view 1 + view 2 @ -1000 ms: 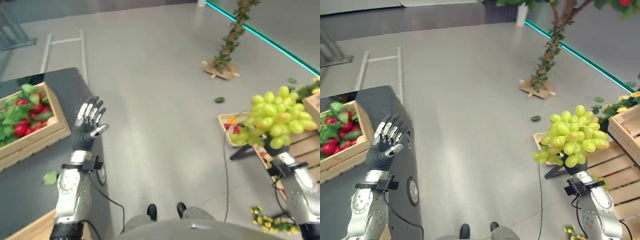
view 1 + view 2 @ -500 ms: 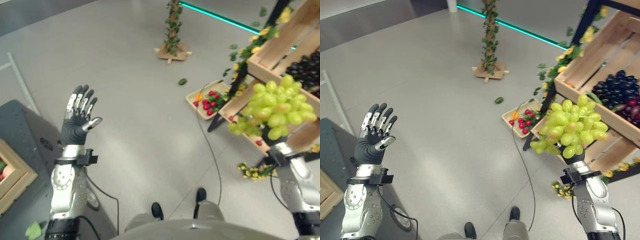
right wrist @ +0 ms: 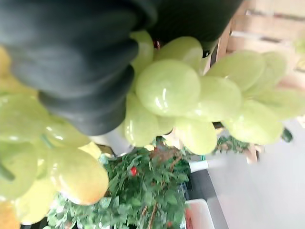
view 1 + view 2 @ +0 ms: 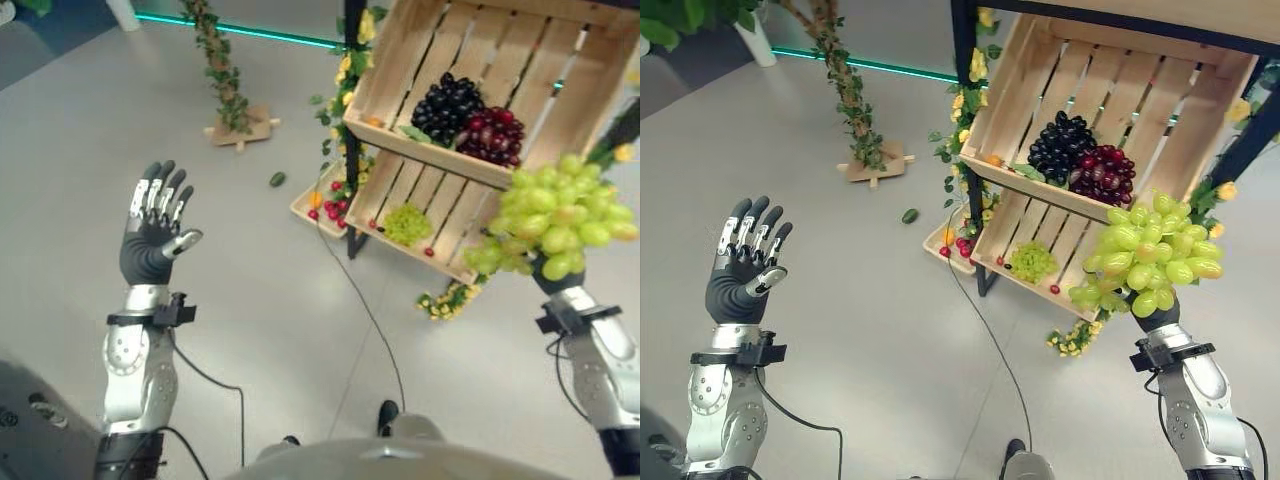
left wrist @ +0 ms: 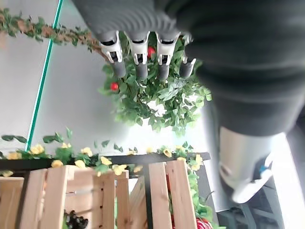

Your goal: Pick up the fruits from the basket on one side to the basket on the other side

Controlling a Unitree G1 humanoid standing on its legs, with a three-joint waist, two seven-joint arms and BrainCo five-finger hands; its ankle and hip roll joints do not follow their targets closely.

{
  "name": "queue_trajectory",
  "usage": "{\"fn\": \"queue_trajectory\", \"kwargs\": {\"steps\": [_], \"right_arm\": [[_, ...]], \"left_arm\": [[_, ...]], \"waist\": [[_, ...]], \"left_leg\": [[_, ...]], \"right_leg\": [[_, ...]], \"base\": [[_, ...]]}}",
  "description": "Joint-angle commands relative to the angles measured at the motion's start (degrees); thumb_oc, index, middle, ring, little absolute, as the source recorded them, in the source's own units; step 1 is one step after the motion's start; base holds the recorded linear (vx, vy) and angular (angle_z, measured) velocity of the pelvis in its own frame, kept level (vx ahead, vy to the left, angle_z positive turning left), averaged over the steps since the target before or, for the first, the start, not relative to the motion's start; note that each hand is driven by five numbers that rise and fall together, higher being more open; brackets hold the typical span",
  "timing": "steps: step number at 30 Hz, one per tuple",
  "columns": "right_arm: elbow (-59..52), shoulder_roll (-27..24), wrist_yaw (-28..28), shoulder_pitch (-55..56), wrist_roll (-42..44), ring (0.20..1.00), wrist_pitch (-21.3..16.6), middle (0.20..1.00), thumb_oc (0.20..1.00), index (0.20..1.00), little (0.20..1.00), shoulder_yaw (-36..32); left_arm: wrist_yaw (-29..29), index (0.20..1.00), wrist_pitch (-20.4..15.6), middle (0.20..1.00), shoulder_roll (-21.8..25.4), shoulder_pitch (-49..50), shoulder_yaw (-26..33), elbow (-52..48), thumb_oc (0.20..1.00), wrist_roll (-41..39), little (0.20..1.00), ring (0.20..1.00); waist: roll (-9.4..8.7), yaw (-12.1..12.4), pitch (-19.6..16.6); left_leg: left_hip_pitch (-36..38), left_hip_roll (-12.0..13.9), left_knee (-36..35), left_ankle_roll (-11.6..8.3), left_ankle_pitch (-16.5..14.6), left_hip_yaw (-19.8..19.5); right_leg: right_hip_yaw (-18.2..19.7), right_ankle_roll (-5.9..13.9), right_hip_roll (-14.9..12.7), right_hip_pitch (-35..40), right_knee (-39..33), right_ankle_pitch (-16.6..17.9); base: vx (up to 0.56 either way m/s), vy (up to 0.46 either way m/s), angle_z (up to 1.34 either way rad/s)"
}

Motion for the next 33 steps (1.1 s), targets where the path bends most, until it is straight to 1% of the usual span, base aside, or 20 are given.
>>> {"fn": "queue_trajectory", "kwargs": {"steps": [1,2,3,4,6,7,8,9,10,11,12,13,14,16,18,20,21,24,31,33], "right_arm": [[-3.42,-0.06,-0.1,-4.06,1.8,0.2,-3.53,0.2,0.2,0.2,0.2,-3.26],[-3.71,0.32,-0.41,-4.0,2.78,0.2,-4.02,0.2,0.2,0.2,0.2,-3.51],[-3.67,0.22,-0.65,-4.27,3.08,0.2,-4.16,0.2,0.2,0.2,0.2,-3.37],[-3.67,0.31,-0.7,-4.63,3.62,0.2,-4.37,0.2,0.2,0.2,0.2,-3.22],[-3.6,0.3,-1.12,-5.14,4.47,0.2,-4.57,0.2,0.2,0.2,0.2,-2.63],[-3.49,0.11,-1.44,-5.46,4.31,0.2,-4.68,0.2,0.2,0.2,0.2,-2.32],[-3.24,0.24,-2.02,-6.02,4.06,0.2,-4.87,0.2,0.2,0.2,0.2,-1.67],[-3.07,0.51,-2.57,-6.22,3.74,0.2,-4.77,0.2,0.2,0.2,0.2,-1.53],[-2.76,0.52,-2.76,-6.5,3.46,0.2,-4.9,0.2,0.2,0.2,0.2,-1.27],[-2.01,0.56,-3.13,-6.75,2.98,0.2,-5.71,0.2,0.2,0.2,0.2,-0.85],[-1.96,0.55,-3.15,-6.76,2.96,0.2,-5.77,0.2,0.2,0.2,0.2,-0.82],[-1.43,0.27,-3.77,-7.26,2.15,0.2,-5.97,0.2,0.2,0.2,0.2,-0.44],[-0.48,0.18,-4.68,-8.28,1.06,0.2,-6.49,0.2,0.2,0.2,0.2,0.17],[-0.48,0.3,-4.21,-8.13,0.65,0.2,-6.05,0.2,0.2,0.2,0.2,-0.23],[0.53,1.34,-4.75,-8.48,-0.18,0.2,-6.49,0.2,0.2,0.2,0.2,0.42],[0.59,1.68,-4.82,-8.43,-0.34,0.2,-6.29,0.2,0.2,0.2,0.2,0.64],[0.35,1.77,-5.01,-8.39,-1.43,0.2,-6.17,0.2,0.2,0.2,0.2,1.1],[0.52,2.69,-5.0,-7.42,-1.64,0.2,-5.99,0.2,0.2,0.2,0.2,0.2],[0.72,4.44,-4.78,-4.82,-3.16,0.2,-5.7,0.2,0.2,0.2,0.2,-1.01],[0.58,4.95,-4.85,-4.57,-3.59,0.2,-5.78,0.2,0.2,0.2,0.2,-1.16]], "left_arm": [[0.88,1.0,-2.04,1.0,2.43,-1.17,0.32,-1.31,1.0,1.62,1.0,1.0],[1.31,1.0,-2.05,1.0,2.57,-1.77,-0.28,-0.76,1.0,1.84,1.0,1.0],[1.47,1.0,-2.02,1.0,2.78,-1.97,-0.38,-0.6,1.0,1.98,1.0,1.0],[1.75,1.0,-2.01,1.0,2.98,-2.0,-0.58,-0.68,1.0,2.52,1.0,1.0],[2.04,1.0,-1.98,1.0,3.37,-1.81,-0.83,-0.69,1.0,3.18,1.0,1.0],[2.25,1.0,-1.92,1.0,3.36,-1.74,-1.03,-0.66,1.0,3.08,1.0,1.0],[2.72,1.0,-1.78,1.0,3.24,-1.41,-1.22,-0.8,1.0,3.31,1.0,1.0],[2.81,1.0,-1.66,1.0,3.2,-0.94,-1.19,-1.12,1.0,3.51,1.0,1.0],[3.07,1.0,-1.64,1.0,3.0,-0.69,-1.22,-1.26,1.0,3.63,1.0,1.0],[3.87,1.0,-2.01,1.0,3.22,-0.37,-0.99,-1.25,1.0,3.94,1.0,1.0],[3.92,1.0,-2.04,1.0,3.22,-0.37,-1.03,-1.23,1.0,3.98,1.0,1.0],[3.91,1.0,-2.06,1.0,3.47,-0.29,-1.31,-1.12,1.0,4.17,1.0,1.0],[3.83,1.0,-2.14,1.0,3.38,-0.16,-1.63,-1.11,1.0,4.09,1.0,1.0],[3.24,1.0,-2.05,1.0,3.38,-0.37,-1.46,-1.04,1.0,3.85,1.0,1.0],[2.82,1.0,-2.11,1.0,3.63,-0.23,-1.63,-0.9,1.0,3.97,1.0,1.0],[2.91,1.0,-2.06,1.0,3.74,-0.16,-1.64,-0.7,1.0,4.04,1.0,1.0],[2.93,1.0,-2.01,1.0,3.96,0.33,-1.34,-0.82,1.0,4.0,1.0,1.0],[3.08,1.0,-1.86,1.0,4.46,1.07,-0.72,-1.25,1.0,4.82,1.0,1.0],[3.38,1.0,-1.82,1.0,6.42,0.72,-0.57,-2.09,1.0,7.28,1.0,1.0],[3.9,1.0,-1.65,1.0,6.84,0.15,-0.78,-1.66,1.0,8.08,1.0,1.0]], "waist": [[-3.91,-0.63,-1.59],[-4.96,-1.43,-1.31],[-5.55,-1.4,-1.05],[-6.05,-1.13,-0.39],[-7.24,0.39,1.24],[-7.79,1.34,2.17],[-8.29,2.35,2.86],[-8.29,3.3,2.93],[-8.11,4.19,2.89],[-7.61,5.16,2.68],[-7.75,5.12,2.7],[-7.37,6.06,2.98],[-7.41,5.95,2.77],[-7.07,5.34,2.64],[-6.7,4.14,1.52],[-6.67,3.95,1.34],[-6.63,3.65,1.12],[-6.64,3.45,0.86],[-6.21,2.62,0.7],[-6.06,1.98,0.95]], "left_leg": [[0.77,-2.45,3.28,-0.18,-3.06,0.83],[-0.59,-0.51,8.67,-1.03,-3.2,1.34],[-1.95,0.99,13.12,-1.79,-2.39,1.36],[-3.96,3.55,19.64,-3.08,-0.28,0.8],[-7.18,5.74,28.14,-4.27,3.94,-2.6],[-8.94,4.63,31.43,-4.42,4.12,-5.48],[-11.03,2.33,32.05,-3.86,3.25,-9.28],[-13.05,-0.64,29.13,-2.92,1.4,-12.29],[-14.56,-2.18,24.68,-2.15,0.57,-14.56],[-15.39,-2.66,16.72,-1.57,1.11,-18.74],[-15.04,-2.87,16.17,-1.54,1.32,-18.71],[-15.6,-4.7,14.14,-1.66,1.78,-22.39],[-15.04,-5.95,14.02,-1.3,0.88,-23.75],[-13.61,-5.48,12.23,-1.03,0.96,-22.44],[-10.18,-6.23,8.76,-0.13,-0.06,-21.05],[-9.46,-6.26,8.16,0.13,-0.24,-20.24],[-8.45,-6.39,7.18,0.79,-0.85,-19.01],[-7.56,-6.77,6.64,1.64,-2.06,-17.54],[-6.55,-8.36,6.96,3.54,-4.32,-17.07],[-5.41,-9.08,6.52,4.19,-4.66,-17.33]], "right_leg": [[3.33,4.95,0.62,3.82,-4.56,2.21],[4.29,3.88,1.45,4.34,-4.57,1.59],[4.87,3.12,2.18,5.08,-4.91,1.19],[5.6,1.81,3.54,6.29,-5.43,0.65],[7.54,0.11,4.79,8.13,-5.77,0.1],[8.47,-0.4,4.91,8.59,-5.78,0.17],[9.69,-0.66,5.0,8.81,-5.73,0.05],[10.54,-0.44,5.05,9.08,-6.04,0.0],[11.37,0.19,5.17,9.74,-6.55,0.05],[12.5,0.98,5.74,9.73,-6.32,-0.35],[12.48,1.02,5.56,9.79,-6.22,-0.48],[13.51,1.28,5.91,10.41,-5.81,-1.15],[14.34,1.5,5.72,10.02,-5.31,-0.83],[14.33,1.65,5.92,10.05,-4.83,-1.08],[15.83,2.1,5.6,9.13,-4.66,-1.03],[16.43,2.32,5.37,8.83,-4.76,-0.92],[17.59,2.81,4.89,8.41,-4.92,-0.7],[18.39,3.86,3.94,8.1,-4.41,-0.82],[19.07,6.27,2.05,5.33,3.11,-1.02],[19.25,7.52,1.52,2.43,9.92,1.71]], "base": [[0.07,-0.218,0.07],[0.08,-0.245,0.03],[0.12,-0.366,-0.07],[0.11,-0.293,-0.15],[0.08,-0.237,-0.47],[0.02,-0.117,-0.73],[0.04,-0.039,-0.89],[0.09,0.029,-0.94],[0.19,0.085,-0.82],[0.16,0.071,-0.55],[0.17,0.073,-0.53],[0.09,0.041,-0.68],[0.12,0.069,-0.63],[0.09,0.088,-0.9],[0.14,0.181,-0.67],[0.08,0.121,-0.43],[0.07,0.135,-0.52],[0.1,0.171,-0.35],[0.06,0.164,-0.02],[0.03,0.174,0.04]]}}
